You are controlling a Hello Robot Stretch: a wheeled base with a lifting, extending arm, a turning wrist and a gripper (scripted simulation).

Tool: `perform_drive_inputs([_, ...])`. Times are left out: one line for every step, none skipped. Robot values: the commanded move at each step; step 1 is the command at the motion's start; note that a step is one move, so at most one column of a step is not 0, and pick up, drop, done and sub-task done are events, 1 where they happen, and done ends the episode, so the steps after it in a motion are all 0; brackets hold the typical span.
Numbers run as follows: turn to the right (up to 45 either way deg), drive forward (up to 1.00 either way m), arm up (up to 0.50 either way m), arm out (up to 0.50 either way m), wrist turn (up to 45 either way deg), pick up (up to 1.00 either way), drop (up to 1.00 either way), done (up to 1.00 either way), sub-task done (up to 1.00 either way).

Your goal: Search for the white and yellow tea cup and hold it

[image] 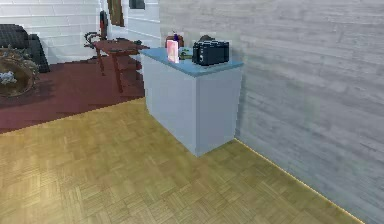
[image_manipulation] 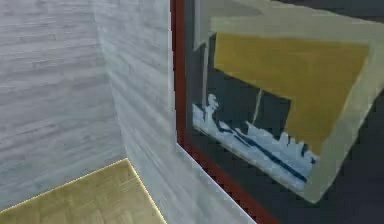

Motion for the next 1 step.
perform_drive_inputs([-18.0, 0.0, 0.0, 0.0, 0.0, 0.0, 0.0, 0.0, 0.0])
